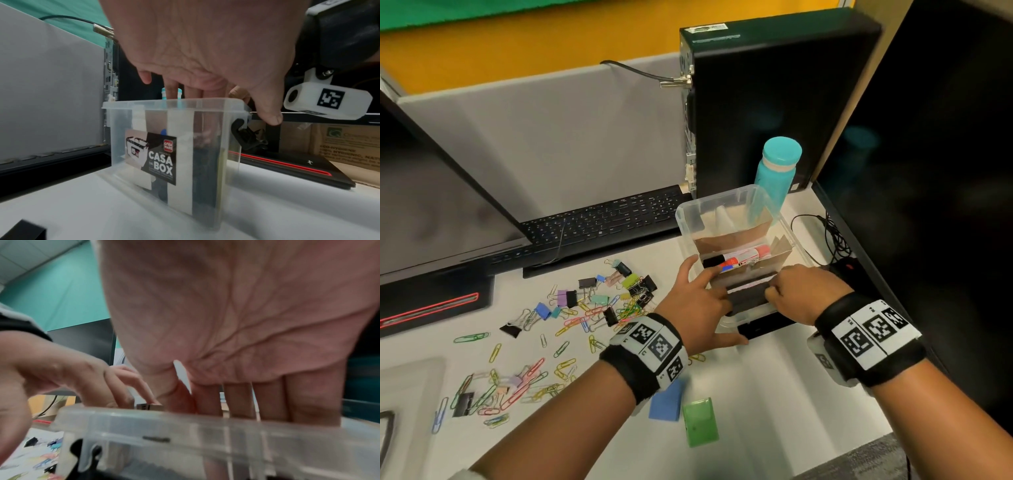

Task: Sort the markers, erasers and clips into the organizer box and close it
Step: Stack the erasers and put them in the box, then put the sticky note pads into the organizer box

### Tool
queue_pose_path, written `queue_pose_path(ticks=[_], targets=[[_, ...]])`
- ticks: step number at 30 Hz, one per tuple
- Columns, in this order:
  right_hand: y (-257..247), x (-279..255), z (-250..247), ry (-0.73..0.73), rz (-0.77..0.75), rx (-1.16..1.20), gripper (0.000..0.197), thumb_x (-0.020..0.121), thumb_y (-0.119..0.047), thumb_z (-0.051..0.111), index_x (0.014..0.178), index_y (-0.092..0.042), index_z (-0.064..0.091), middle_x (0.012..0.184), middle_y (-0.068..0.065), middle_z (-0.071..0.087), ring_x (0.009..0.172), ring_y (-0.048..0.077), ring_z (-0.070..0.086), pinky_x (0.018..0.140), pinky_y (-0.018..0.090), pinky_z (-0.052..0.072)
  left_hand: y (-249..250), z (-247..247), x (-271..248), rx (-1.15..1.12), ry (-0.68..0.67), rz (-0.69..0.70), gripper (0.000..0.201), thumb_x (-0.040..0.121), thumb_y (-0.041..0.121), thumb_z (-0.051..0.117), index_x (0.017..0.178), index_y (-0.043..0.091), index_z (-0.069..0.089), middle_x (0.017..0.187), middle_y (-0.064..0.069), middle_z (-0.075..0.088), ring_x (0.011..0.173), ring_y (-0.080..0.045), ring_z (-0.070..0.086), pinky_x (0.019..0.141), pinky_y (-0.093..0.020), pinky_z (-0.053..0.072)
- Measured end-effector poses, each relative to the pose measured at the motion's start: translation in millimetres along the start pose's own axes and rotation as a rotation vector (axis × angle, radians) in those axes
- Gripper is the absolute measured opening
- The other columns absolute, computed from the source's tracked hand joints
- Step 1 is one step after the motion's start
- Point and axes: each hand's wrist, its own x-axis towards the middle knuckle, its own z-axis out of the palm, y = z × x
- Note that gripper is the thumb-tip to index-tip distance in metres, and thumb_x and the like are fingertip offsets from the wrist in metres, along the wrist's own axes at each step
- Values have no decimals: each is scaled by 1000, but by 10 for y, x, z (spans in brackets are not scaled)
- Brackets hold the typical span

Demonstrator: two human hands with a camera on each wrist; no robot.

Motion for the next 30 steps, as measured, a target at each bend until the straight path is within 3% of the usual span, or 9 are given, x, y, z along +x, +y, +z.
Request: queue_pose_path(ticks=[4, 7, 11, 14, 17, 24, 26, 27, 30], targets=[[-84, 46, 8, -47, 49, -73, 44, 93, -43, 31, 98, -15, 65, 92, 6, 63, 76, 22, 52, 70, 30, 40, 55, -10, 137, 54, -107, -16, 71, 79, 78, 28, 107, 27, 69, 124, 8, 62, 143, -21, 15, 106, -58, -23], [-112, 68, 22, -45, 55, -41, 47, 92, -48, 29, 94, -17, 64, 86, 3, 59, 76, 21, 55, 70, 30, 42, 38, -11, 183, 81, -140, -20, 73, 76, 81, 28, 112, 32, 66, 131, 8, 57, 143, -21, 16, 99, -57, -31], [-129, 65, 145, 1, 60, 8, 49, 91, -48, 27, 93, -17, 66, 93, 4, 64, 80, 22, 58, 70, 31, 45, 25, 25, 216, 121, -168, -10, 73, 71, 84, 33, 111, 33, 66, 134, 8, 54, 141, -22, 19, 101, -62, -29], [-126, 85, 215, 13, 45, 5, 55, 90, -50, 23, 104, -20, 67, 105, 5, 65, 90, 24, 59, 78, 33, 47, 33, -26, 246, 134, -196, -24, 57, 78, 75, 40, 103, 32, 69, 121, 10, 62, 139, -21, 23, 103, -62, -25], [-119, 90, 271, 37, 14, -61, 58, 90, -50, 19, 105, -21, 67, 108, 7, 64, 93, 26, 60, 75, 33, 43, 14, -27, 233, 155, -206, -46, 43, 83, 64, 46, 100, 33, 70, 112, 12, 65, 139, -20, 24, 105, -60, -23], [-218, -5, 263, -8, 39, -44, 54, 90, -46, 21, 110, -16, 62, 117, 10, 61, 101, 30, 59, 81, 37, 43, -46, 11, 148, 129, -134, 1, 37, 85, 56, 51, 112, 34, 65, 127, 13, 57, 143, -21, 16, 109, -59, -17], [-332, -106, 199, 94, 57, 15, 39, 92, -36, 33, 111, -14, 60, 116, 8, 61, 101, 29, 59, 86, 37, 41, -69, 19, -11, 77, -9, 26, 44, 85, 51, 55, 124, 33, 56, 138, 10, 48, 143, -23, 17, 113, -57, -6], [-415, -176, 178, 214, 28, 34, 33, 91, -32, 39, 111, -14, 58, 114, 7, 61, 101, 29, 59, 88, 38, 41, -85, 42, -136, 30, 72, 13, 48, 84, 49, 57, 128, 32, 52, 141, 7, 45, 143, -24, 21, 114, -56, 2], [-749, -431, 208, 580, -181, 136, 18, 85, -24, 50, 95, -11, 57, 94, 8, 59, 89, 29, 56, 77, 39, 44, -180, 215, -567, -124, 331, -115, 44, 81, 45, 58, 120, 26, 49, 125, 2, 50, 124, -24, 44, 102, -43, 30]])
